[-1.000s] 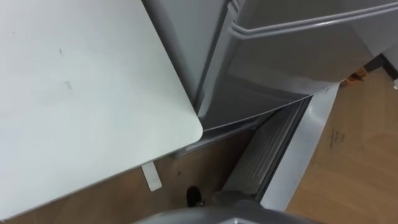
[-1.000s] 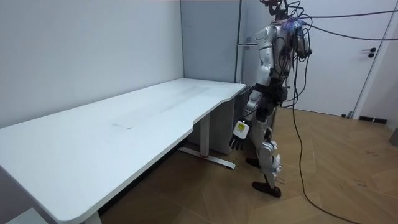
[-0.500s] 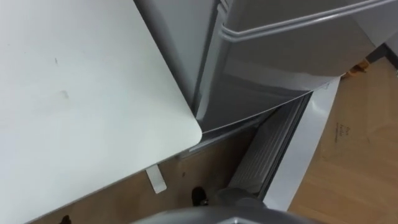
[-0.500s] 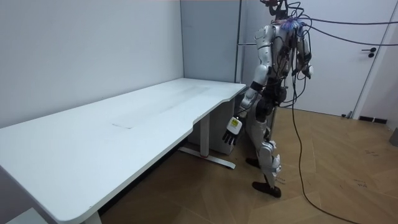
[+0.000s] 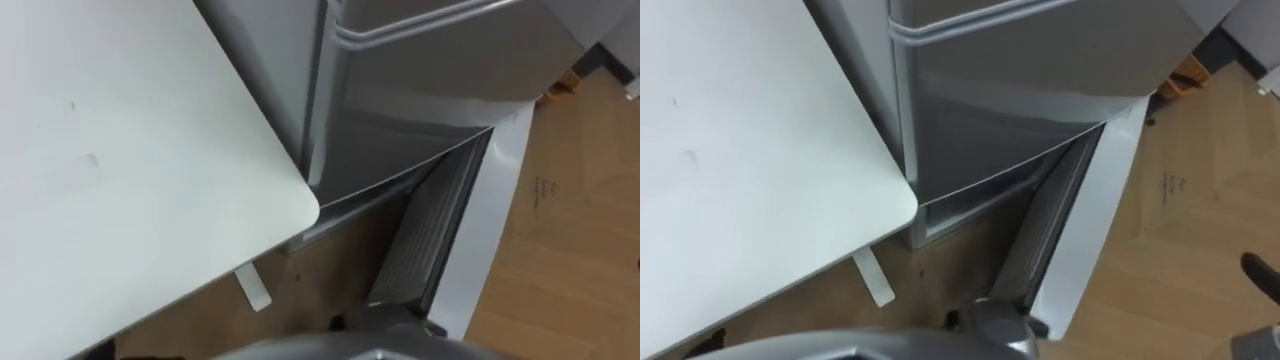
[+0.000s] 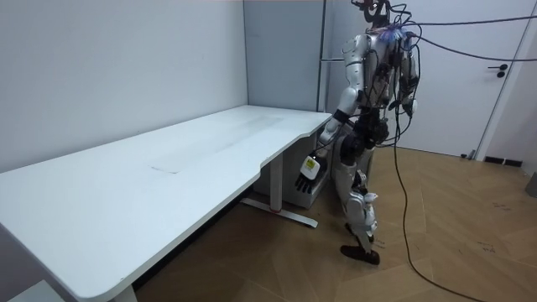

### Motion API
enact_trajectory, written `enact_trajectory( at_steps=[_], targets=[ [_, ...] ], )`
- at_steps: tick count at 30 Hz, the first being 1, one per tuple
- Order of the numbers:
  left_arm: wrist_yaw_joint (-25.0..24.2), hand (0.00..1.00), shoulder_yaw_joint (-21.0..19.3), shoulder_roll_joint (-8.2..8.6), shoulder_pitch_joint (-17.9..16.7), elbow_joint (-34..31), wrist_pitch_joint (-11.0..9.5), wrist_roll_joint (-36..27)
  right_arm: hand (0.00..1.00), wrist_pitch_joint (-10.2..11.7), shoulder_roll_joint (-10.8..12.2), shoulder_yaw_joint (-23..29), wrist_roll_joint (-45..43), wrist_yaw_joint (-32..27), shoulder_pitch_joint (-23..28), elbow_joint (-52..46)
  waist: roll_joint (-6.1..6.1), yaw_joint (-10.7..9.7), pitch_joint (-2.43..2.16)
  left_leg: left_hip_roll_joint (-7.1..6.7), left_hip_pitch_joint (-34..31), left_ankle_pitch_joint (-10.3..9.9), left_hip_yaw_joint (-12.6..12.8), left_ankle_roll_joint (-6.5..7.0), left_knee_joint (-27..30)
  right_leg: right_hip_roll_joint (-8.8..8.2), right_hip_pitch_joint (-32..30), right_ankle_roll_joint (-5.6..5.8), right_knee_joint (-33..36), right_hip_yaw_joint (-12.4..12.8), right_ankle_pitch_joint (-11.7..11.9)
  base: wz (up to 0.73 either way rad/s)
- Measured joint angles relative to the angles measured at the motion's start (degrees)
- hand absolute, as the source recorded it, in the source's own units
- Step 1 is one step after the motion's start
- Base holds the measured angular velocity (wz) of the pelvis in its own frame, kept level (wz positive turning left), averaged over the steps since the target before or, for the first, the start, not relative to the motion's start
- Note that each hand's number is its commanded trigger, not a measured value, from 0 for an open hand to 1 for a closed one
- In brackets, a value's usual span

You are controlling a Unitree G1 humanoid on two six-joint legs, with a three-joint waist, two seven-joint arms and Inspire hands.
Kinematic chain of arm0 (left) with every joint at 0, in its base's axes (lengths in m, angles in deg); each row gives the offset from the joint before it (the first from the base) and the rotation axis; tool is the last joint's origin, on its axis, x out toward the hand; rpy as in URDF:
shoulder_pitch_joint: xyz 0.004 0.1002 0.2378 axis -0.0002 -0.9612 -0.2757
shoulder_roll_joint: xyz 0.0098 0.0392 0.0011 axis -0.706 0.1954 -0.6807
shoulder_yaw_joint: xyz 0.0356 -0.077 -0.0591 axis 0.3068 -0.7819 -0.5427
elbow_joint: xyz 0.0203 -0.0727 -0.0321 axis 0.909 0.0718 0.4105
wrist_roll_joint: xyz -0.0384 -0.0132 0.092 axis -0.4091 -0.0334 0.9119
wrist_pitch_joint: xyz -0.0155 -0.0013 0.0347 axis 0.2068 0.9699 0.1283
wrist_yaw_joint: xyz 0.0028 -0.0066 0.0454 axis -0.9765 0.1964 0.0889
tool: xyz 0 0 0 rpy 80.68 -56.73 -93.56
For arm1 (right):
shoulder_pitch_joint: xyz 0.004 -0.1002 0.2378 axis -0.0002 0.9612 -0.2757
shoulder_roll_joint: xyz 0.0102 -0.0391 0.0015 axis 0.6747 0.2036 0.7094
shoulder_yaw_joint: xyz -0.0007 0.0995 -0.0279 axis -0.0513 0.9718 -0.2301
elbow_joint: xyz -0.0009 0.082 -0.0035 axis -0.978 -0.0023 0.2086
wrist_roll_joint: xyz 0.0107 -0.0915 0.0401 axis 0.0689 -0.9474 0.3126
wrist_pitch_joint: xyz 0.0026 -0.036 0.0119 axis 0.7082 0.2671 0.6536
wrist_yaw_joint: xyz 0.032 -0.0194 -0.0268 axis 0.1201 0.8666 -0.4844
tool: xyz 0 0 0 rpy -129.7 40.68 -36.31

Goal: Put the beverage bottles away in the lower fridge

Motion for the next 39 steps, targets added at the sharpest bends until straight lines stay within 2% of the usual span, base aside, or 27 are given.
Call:
enact_trajectory(
  at_steps=[1, 2, 3, 4, 5, 6, 8, 10, 11, 13, 15, 17, 18, 20, 22, 23, 26, 30, 33, 37, 39],
  targets=[
    [-0.2, 0.0, 0.0, 0.1, 0.0, 0.0, 0.2, 0.3, 0.0, -0.2, 0.3, -0.8, 0.0, 0.5, -0.3, 0.5, 0.08, 0.4, -0.17, 0.35, -1.4, 0.1, -1.8, 0.13, 2.7, 0.69, 0.9, -0.08, -2.0, 1.6, 0.1, -0.57],
    [-0.8, 0.0, 0.1, 0.67, 0.0, 0.2, 0.1, 0.7, 0.0, -0.6, 0.4, -2.5, -0.1, 1.4, -1.4, 1.1, 1.39, 1.2, 0.06, 0.43, -4.5, 0.0, -6.1, 0.16, 6.7, 1.8, 2.3, 0.18, -5.1, 4.3, 0.4, -0.56],
    [-1.4, 0.0, 0.0, 0.95, -0.1, 0.1, 0.0, 1.1, 0.0, -0.7, 0.4, -3.9, 0.0, 2.5, -2.1, 2.6, 1.78, 1.8, 0.09, -1.42, -6.0, -0.3, -11.8, -0.02, 3.6, 1.85, 2.3, 0.58, -5.8, 6.5, 0.9, -0.53],
    [-1.4, 0.0, 0.0, 0.96, -0.1, 0.1, -0.1, 1.1, 0.0, -1.2, 0.4, -4.5, 0.3, 2.7, -2.6, 3.5, 1.72, 2.0, 0.1, -2.18, -6.8, 0.1, -13.6, -0.15, 1.2, 1.64, 2.3, 0.84, -5.8, 7.5, 1.0, -0.6],
    [-1.4, 0.0, 0.0, 1.08, -0.4, 0.1, -0.1, 1.2, 0.0, -2.0, 0.4, -5.3, 1.2, 3.6, -3.9, 5.5, 1.54, 2.5, 0.04, -2.75, -8.0, 2.3, -14.9, 0.87, -0.5, 1.35, 2.0, 1.37, -5.5, 9.2, 1.0, -0.77],
    [-1.4, 0.0, 0.0, 1.31, -1.1, 0.0, -0.1, 1.8, 0.0, -2.7, 0.4, -6.6, 1.7, 4.8, -4.9, 7.1, 1.67, 3.0, -0.4, -2.88, -6.5, 2.5, -15.0, 0.77, -1.3, 1.6, 1.9, 1.77, -5.7, 10.5, 1.2, -0.83],
    [-1.4, 0.0, 0.0, 1.38, -1.2, 0.2, 0.1, 1.5, 0.0, -3.6, 0.5, -8.7, 4.2, 6.4, -4.6, 7.5, 2.08, 3.8, -0.08, -2.55, -5.0, 2.5, -12.9, 1.54, -3.1, 1.95, 2.1, 1.93, -6.5, 10.5, 1.9, -0.68],
    [-1.4, 0.0, 0.0, 1.97, -0.8, 0.3, 0.1, 1.7, 0.0, -3.8, 0.6, -10.4, 7.3, 7.8, -4.9, 7.6, 2.15, 4.3, -0.23, -2.19, -4.0, 2.6, -11.6, 1.56, -4.2, 1.93, 2.6, 1.86, -7.8, 8.7, 2.9, -0.49],
    [-1.5, 0.0, 0.1, 2.5, -0.6, 0.6, -0.1, 1.8, 0.0, -3.8, 0.6, -11.0, 8.6, 9.5, -4.8, 8.0, 2.2, 4.1, -0.26, -1.96, -3.8, 2.6, -11.6, 1.47, -4.5, 1.86, 3.1, 1.75, -9.0, 7.1, 3.6, -0.11],
    [-1.6, 0.0, 0.4, 3.3, -0.1, 0.7, 0.1, 1.7, 0.0, -3.8, 0.7, -11.5, 9.9, 11.8, -5.0, 9.2, 2.15, 3.9, -0.23, -1.57, -3.8, 2.7, -11.6, 1.35, -4.9, 2.26, 3.8, 1.73, -10.6, 6.6, 4.4, 0.0],
    [-1.7, 0.0, 1.9, 3.84, 0.7, 0.7, 0.3, 1.7, 0.0, -3.7, 0.9, -14.4, 12.4, 15.3, -5.3, 9.1, 2.45, 4.1, -0.16, -1.17, -4.0, 2.7, -11.8, 1.26, -4.9, 2.71, 4.3, 1.66, -12.3, 6.4, 5.2, 0.0],
    [-1.7, 0.0, 3.5, 3.88, 1.9, 1.7, 0.2, 1.8, 0.0, -3.5, 1.4, -16.8, 13.5, 18.5, -5.6, 9.1, 2.83, 4.3, -0.12, -1.12, -4.1, 2.8, -12.7, 1.16, -5.0, 2.67, 5.1, 1.64, -13.6, 5.1, 5.7, 0.16],
    [-1.8, 0.0, 4.4, 3.94, 3.0, 2.8, 0.2, 1.9, 0.0, -3.3, 1.9, -19.1, 13.4, 20.5, -6.2, 8.6, 3.11, 5.3, -0.14, -1.11, -4.0, 2.9, -12.7, 1.13, -5.4, 2.71, 5.1, 1.62, -13.8, 5.0, 5.8, 0.1],
    [-1.9, 0.0, 6.2, 3.96, 3.4, 2.9, 0.1, 2.0, 0.0, -3.1, 2.7, -23.3, 12.9, 24.1, -7.7, 7.2, 3.54, 5.7, -0.13, -1.11, -3.9, 3.0, -12.8, 1.05, -5.7, 2.71, 5.2, 1.56, -14.0, 4.8, 5.8, 0.0],
    [-2.4, 0.0, 7.1, 3.96, 3.7, 2.9, -0.5, 2.0, 0.0, -2.5, 3.3, -26.9, 12.6, 28.5, -8.3, 5.1, 3.74, 6.9, -0.32, -1.09, -3.8, 3.2, -12.9, 0.92, -5.7, 2.81, 5.4, 1.49, -14.8, 4.4, 6.1, 0.04],
    [-2.6, 0.0, 7.1, 4.02, 3.7, 2.9, -1.2, 1.9, 0.0, -2.3, 3.8, -28.9, 12.4, 29.8, -8.1, 2.9, 4.02, 7.9, -0.11, -1.09, -3.8, 3.4, -13.0, 0.84, -5.8, 2.81, 5.6, 1.44, -15.1, 4.2, 6.2, 0.07],
    [-2.6, 0.0, 8.3, 4.04, 3.7, 3.9, -1.9, 1.7, 0.0, -1.7, 4.5, -32.0, 12.3, 30.6, -6.9, -1.8, 3.87, 8.5, 0.25, -1.1, -3.9, 4.3, -14.2, 0.62, -7.0, 3.13, 6.6, 1.28, -17.7, 3.5, 7.4, 0.06],
    [-2.3, 0.0, 11.8, 3.08, 5.0, 5.5, -2.0, 1.7, 0.0, -1.6, 4.4, -37.3, 14.6, 31.1, -6.5, -6.9, 3.87, 10.9, 0.4, -0.47, -3.9, 4.7, -14.2, 0.22, -7.4, 3.98, 7.2, 0.71, -19.8, 3.5, 8.7, -0.1],
    [-2.6, 0.0, 12.5, 3.09, 5.1, 5.8, -1.9, 2.1, 0.0, -1.7, 3.7, -40.0, 15.1, 31.5, -5.9, -9.8, 3.91, 11.3, 0.57, -0.27, -4.0, 4.7, -15.2, 0.04, -7.5, 4.4, 7.3, 0.18, -20.1, 3.3, 9.1, -0.23],
    [-3.0, 0.0, 12.8, 3.09, 5.3, 5.9, -1.8, 2.1, 0.0, -1.6, 3.7, -40.6, 15.3, 31.5, -5.9, -10.3, 4.25, 11.3, 0.76, -0.37, -4.1, 5.0, -16.1, -0.33, -7.5, 4.68, 7.6, -0.18, -20.8, 2.8, 9.6, -0.01],
    [-3.0, 0.0, 13.6, 3.08, 5.4, 6.4, -1.7, 2.1, 0.0, -1.4, 3.7, -40.6, 15.2, 31.5, -5.9, -10.5, 4.37, 11.4, 0.71, -0.4, -4.5, 5.1, -16.5, -0.5, -7.4, 4.66, 7.3, -0.31, -20.7, 2.3, 9.6, 0.07]
  ],
)
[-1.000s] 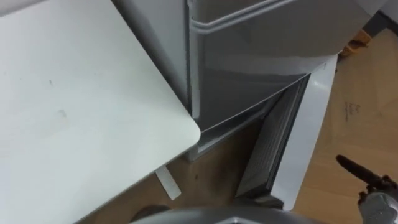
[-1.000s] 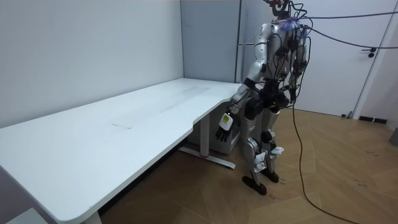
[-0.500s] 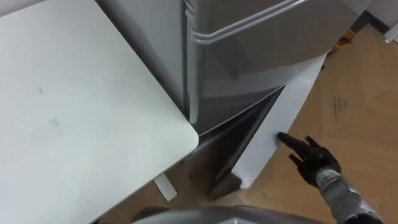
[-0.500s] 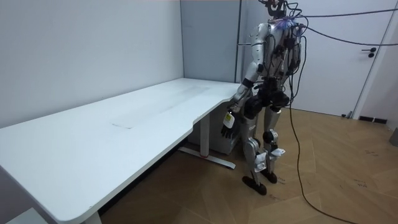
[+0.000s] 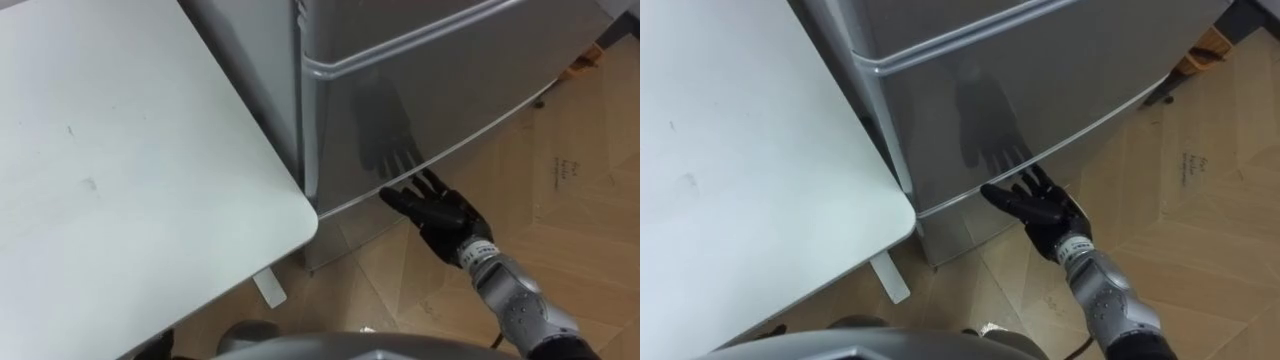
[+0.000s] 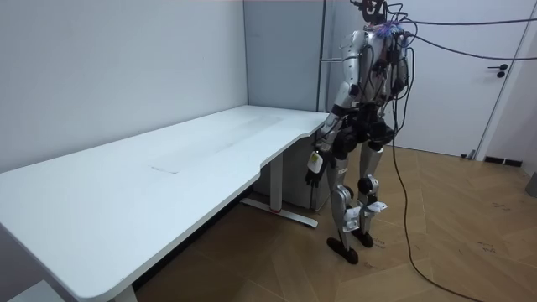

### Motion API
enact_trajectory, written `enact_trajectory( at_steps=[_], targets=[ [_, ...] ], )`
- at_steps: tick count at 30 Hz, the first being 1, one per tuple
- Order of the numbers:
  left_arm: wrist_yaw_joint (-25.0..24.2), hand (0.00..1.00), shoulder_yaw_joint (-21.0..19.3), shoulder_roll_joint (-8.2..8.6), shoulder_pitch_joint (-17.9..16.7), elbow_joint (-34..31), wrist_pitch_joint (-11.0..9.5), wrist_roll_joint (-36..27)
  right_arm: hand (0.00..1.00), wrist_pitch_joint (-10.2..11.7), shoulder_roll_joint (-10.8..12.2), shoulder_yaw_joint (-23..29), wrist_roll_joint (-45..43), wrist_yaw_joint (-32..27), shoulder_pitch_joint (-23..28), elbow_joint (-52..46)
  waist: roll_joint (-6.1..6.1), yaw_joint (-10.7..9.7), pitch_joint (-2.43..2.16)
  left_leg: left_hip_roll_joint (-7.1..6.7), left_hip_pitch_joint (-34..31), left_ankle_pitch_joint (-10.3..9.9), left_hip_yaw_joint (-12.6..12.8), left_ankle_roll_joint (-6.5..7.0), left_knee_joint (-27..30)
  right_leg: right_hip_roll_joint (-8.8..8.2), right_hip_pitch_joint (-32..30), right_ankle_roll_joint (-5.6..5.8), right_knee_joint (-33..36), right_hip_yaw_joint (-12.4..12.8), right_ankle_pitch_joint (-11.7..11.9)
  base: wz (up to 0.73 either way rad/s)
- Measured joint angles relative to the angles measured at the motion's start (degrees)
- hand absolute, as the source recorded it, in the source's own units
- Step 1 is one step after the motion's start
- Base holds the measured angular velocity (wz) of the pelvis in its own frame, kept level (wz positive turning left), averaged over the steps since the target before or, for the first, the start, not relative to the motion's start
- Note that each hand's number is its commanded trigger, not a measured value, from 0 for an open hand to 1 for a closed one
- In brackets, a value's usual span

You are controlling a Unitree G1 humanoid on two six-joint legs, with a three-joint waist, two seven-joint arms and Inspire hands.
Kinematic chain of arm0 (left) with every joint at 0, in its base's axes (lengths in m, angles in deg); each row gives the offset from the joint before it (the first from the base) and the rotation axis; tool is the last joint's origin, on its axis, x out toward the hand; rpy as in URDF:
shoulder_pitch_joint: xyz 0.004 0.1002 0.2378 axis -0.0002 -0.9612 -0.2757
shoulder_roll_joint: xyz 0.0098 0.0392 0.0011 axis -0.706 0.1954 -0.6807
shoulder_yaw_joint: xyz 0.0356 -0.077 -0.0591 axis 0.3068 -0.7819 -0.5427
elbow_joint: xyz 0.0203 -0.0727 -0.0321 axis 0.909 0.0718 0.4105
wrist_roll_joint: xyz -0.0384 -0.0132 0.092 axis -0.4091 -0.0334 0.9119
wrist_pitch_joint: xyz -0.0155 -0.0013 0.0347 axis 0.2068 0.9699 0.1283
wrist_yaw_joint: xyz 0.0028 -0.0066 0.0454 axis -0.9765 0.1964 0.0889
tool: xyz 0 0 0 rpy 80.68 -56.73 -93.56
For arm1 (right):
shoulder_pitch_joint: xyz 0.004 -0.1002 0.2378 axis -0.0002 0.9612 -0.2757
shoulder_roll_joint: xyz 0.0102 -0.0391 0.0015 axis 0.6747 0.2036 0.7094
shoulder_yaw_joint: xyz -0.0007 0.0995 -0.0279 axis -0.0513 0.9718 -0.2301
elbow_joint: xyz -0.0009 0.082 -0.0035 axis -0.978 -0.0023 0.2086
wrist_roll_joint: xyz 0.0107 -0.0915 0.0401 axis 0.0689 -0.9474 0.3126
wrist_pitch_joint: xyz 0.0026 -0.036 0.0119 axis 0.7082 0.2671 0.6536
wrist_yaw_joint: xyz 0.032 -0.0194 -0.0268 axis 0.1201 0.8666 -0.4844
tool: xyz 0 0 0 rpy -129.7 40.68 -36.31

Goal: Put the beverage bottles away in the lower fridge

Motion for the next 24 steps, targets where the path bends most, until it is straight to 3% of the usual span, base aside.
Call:
enact_trajectory(
  at_steps=[5, 9, 12, 14, 16, 18, 19, 21, 24],
  targets=[
    [0.0, 0.0, 0.2, 0.13, -0.8, 0.6, 1.3, 0.0, 0.0, 2.6, 0.5, -0.2, -1.7, 1.7, -0.3, 3.1, 0.05, 0.2, -0.02, -0.17, -0.3, 0.3, -1.1, -0.22, 0.1, -0.17, 0.0, -0.16, 0.0, -0.6, 0.0, 0.09],
    [0.2, 0.0, 0.5, 0.19, -1.4, 0.4, 1.8, -0.3, 0.0, 4.1, 0.3, -0.3, -7.5, 4.4, -2.5, 10.6, -0.31, -0.6, -0.15, -0.59, -0.9, 0.4, -2.9, -0.23, 1.1, -0.77, 0.2, -0.22, 0.1, -2.7, -0.6, 0.22],
    [0.1, 0.0, 0.1, 0.18, -1.0, 0.6, 1.6, -0.4, 0.0, 2.9, 0.4, -2.2, -14.9, 6.5, -4.0, 19.7, -1.24, -0.5, -0.41, -1.87, -1.5, 0.5, -5.5, -0.14, 2.1, -2.48, 0.1, 0.15, 3.4, -5.2, -2.9, 0.57],
    [0.0, 0.0, 0.1, 0.2, -1.0, 1.5, 1.2, -0.5, 0.0, 2.0, 0.5, -2.2, -19.7, 6.7, -4.4, 25.6, -1.62, -0.3, -0.59, -2.77, -1.4, 0.4, -5.9, 0.35, 2.1, -3.93, 0.2, 0.66, 5.6, -6.8, -4.6, 0.58],
    [-0.3, 0.0, 0.0, 0.21, -1.0, 3.0, 0.9, -0.5, 0.0, 1.4, 0.2, -1.2, -22.1, 6.0, -4.4, 30.5, -1.54, -0.8, -0.56, -4.06, -1.4, 0.4, -8.0, 0.83, 2.1, -5.43, 0.7, 1.45, 7.6, -8.6, -5.9, 0.72],
    [-0.9, 0.0, -1.4, 0.14, -0.1, 5.2, 0.8, -0.2, 0.0, 0.6, 0.0, 2.6, -25.1, 4.9, -4.3, 35.9, -1.09, -2.2, -0.32, -5.15, -2.0, 0.6, -12.2, 1.6, 2.9, -6.69, 2.4, 2.52, 7.8, -11.5, -6.6, 0.91],
    [-1.0, 0.0, -1.8, 0.09, 0.2, 5.7, 0.8, -0.1, 0.0, 0.4, 0.0, 3.7, -25.2, 4.9, -4.3, 37.0, -0.93, -2.6, -0.27, -5.41, -2.3, 0.6, -13.0, 1.76, 3.1, -6.88, 2.6, 2.68, 7.6, -11.8, -6.7, 1.04],
    [-1.1, 0.0, -2.5, -0.04, 0.3, 6.1, 0.8, 0.2, 0.0, 0.3, -0.1, 7.5, -27.2, 4.3, -3.5, 40.6, -1.3, -4.7, -0.08, -7.08, -2.8, 1.1, -17.5, 2.46, 3.3, -6.82, 4.2, 3.25, 6.0, -11.4, -6.8, 1.02],
    [-1.1, 0.0, -3.5, -0.04, 0.3, 6.1, 1.0, 0.2, 0.0, -0.2, 0.1, 10.3, -29.7, 3.4, -1.8, 42.6, -1.26, -5.1, -0.15, -8.2, -3.5, 1.3, -20.4, 2.75, 4.3, -6.12, 5.6, 3.59, 4.4, -11.0, -6.7, 0.7]
  ],
)
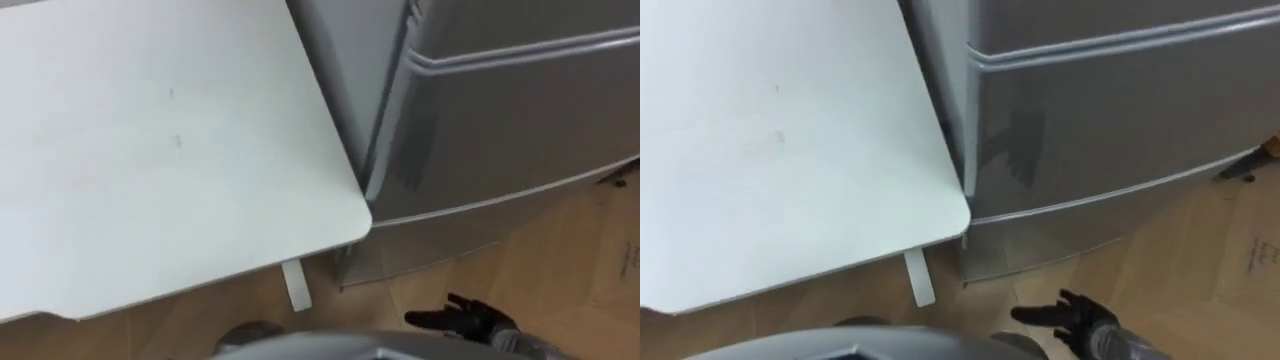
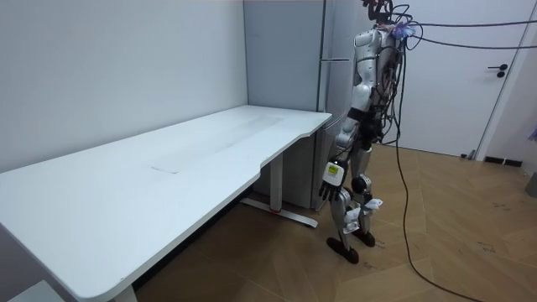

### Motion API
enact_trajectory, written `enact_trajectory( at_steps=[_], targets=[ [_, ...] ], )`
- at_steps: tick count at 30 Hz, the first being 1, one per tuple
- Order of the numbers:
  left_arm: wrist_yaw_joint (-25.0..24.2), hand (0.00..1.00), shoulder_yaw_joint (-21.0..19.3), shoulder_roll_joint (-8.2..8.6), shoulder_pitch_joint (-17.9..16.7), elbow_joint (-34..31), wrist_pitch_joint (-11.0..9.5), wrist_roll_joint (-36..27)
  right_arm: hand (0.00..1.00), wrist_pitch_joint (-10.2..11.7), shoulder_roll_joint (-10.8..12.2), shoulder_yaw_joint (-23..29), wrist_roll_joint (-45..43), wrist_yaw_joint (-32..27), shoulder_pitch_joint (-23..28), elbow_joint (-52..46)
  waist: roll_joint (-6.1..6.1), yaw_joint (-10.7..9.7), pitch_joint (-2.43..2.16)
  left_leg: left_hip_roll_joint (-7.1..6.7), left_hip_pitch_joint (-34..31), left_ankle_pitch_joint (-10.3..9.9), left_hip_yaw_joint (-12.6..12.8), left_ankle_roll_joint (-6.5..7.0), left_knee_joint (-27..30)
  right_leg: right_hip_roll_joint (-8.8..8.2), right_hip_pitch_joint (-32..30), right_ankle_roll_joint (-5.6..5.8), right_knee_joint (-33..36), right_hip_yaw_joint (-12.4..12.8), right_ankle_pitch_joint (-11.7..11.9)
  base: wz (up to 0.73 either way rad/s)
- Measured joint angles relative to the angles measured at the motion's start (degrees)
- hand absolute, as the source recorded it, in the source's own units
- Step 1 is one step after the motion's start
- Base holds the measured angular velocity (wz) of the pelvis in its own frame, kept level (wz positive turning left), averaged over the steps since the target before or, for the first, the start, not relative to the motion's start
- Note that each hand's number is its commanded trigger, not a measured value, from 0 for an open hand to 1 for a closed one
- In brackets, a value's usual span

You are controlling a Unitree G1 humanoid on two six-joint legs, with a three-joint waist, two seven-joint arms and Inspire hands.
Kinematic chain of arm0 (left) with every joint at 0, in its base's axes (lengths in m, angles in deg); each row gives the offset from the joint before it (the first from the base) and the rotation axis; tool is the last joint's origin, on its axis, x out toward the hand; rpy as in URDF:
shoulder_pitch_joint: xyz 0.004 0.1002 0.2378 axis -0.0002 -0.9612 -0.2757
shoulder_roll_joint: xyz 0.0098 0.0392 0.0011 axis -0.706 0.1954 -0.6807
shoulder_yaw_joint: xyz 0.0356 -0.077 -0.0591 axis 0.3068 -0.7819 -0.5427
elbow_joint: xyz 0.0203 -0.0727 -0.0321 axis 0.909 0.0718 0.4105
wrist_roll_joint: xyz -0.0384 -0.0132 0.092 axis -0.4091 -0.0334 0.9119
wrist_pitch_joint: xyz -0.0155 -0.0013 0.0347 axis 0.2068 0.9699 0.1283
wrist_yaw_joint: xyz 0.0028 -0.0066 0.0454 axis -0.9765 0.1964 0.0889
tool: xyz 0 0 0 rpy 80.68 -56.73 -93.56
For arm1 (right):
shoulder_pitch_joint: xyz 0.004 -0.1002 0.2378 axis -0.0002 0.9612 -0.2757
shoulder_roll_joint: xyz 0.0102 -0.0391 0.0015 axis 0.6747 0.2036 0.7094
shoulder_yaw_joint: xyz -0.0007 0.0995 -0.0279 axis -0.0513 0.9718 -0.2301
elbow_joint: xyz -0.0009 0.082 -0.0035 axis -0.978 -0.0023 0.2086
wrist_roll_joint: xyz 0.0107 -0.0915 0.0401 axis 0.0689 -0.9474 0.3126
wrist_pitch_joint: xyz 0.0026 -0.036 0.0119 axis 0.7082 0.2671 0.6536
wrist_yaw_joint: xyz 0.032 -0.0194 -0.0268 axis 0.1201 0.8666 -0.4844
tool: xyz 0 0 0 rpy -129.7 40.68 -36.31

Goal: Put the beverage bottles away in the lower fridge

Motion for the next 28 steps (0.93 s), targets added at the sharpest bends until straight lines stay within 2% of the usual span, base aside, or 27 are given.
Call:
enact_trajectory(
  at_steps=[3, 6, 8, 11, 13, 16, 18, 23, 28],
  targets=[
    [0.0, 0.0, -1.1, 0.11, -0.2, 0.2, 1.0, 0.0, 0.0, 0.0, 0.3, 1.0, -1.6, -0.8, 0.3, 0.8, -0.15, 0.1, -0.01, -0.33, -0.1, 0.0, -1.4, 0.02, 0.0, 0.43, 0.8, 0.05, -1.5, -0.1, 0.4, 0.22],
    [0.0, 0.0, -1.6, 0.36, -0.3, 1.2, 1.0, 0.0, 0.0, 0.0, 0.3, 1.5, -2.3, -1.4, 0.2, 1.8, -0.38, 0.1, -0.11, -0.67, 0.0, 0.0, -2.9, 0.02, 0.0, 0.79, 1.8, -0.02, -2.6, 0.2, 0.5, 0.27],
    [0.0, 0.0, -2.4, 0.69, -0.3, 1.8, 1.0, 0.0, 0.0, 0.0, 0.4, 1.7, -2.4, -1.7, 0.3, 2.5, -0.39, 0.1, -0.1, -0.91, 0.1, 0.0, -4.0, 0.01, 0.2, 1.08, 2.5, -0.12, -3.0, 1.4, 0.6, 0.33],
    [0.0, 0.0, -3.8, 1.38, -0.8, 2.4, 1.1, 0.7, 0.0, 0.0, 0.4, 2.2, -4.3, -2.4, 0.2, 2.6, -0.35, 0.4, -0.03, -0.91, 0.1, 0.0, -4.3, -0.07, 0.3, 1.39, 3.0, -0.25, -3.5, 1.3, 0.6, 0.19],
    [-0.1, 0.0, -4.5, 1.69, -0.6, 2.4, 1.3, 2.4, 0.0, -0.1, 0.4, 2.8, -6.2, -3.0, 0.0, 2.4, -0.24, 0.3, 0.04, -0.95, -0.3, -0.1, -4.8, -0.24, 0.7, 1.51, 3.1, -0.26, -3.6, 0.8, 0.6, 0.21],
    [-0.1, 0.0, -5.0, 1.91, 0.6, 2.4, 1.4, 4.5, 0.0, -0.1, 0.4, 3.7, -6.8, -3.6, 0.1, 2.6, -0.32, 0.0, 0.02, -1.76, -1.7, -0.1, -6.2, -0.37, 1.7, 1.65, 3.3, -0.4, -4.6, -0.6, 0.7, 0.37],
    [-0.1, 0.0, -5.0, 2.11, 1.3, 2.3, 1.4, 4.5, 0.0, -0.4, 0.5, 4.6, -6.8, -4.0, 0.4, 2.3, -0.41, -0.3, -0.12, -1.91, -2.1, -0.1, -5.8, -0.4, 2.2, 1.47, 3.9, -0.37, -4.8, -2.1, 0.7, 0.35],
    [-0.1, 0.0, -5.0, 2.17, 2.0, 2.3, 1.5, 4.6, 0.0, -1.2, 1.0, 5.7, -7.4, -4.1, 0.3, 2.3, -0.65, -0.3, -0.21, -1.5, -2.6, -0.1, -3.0, -0.37, 2.7, 1.67, 4.8, -0.13, -6.3, -2.6, 0.7, 0.18],
    [0.1, 0.0, -4.9, 2.18, 2.7, 2.5, 1.4, 4.3, 0.0, -1.2, 1.0, 5.7, -9.5, -5.2, 0.0, 2.4, -0.69, -0.6, -0.24, -1.62, -2.7, -0.1, -3.1, -0.36, 2.8, 1.68, 4.9, -0.13, -6.3, -2.6, 0.8, 0.03]
  ],
)
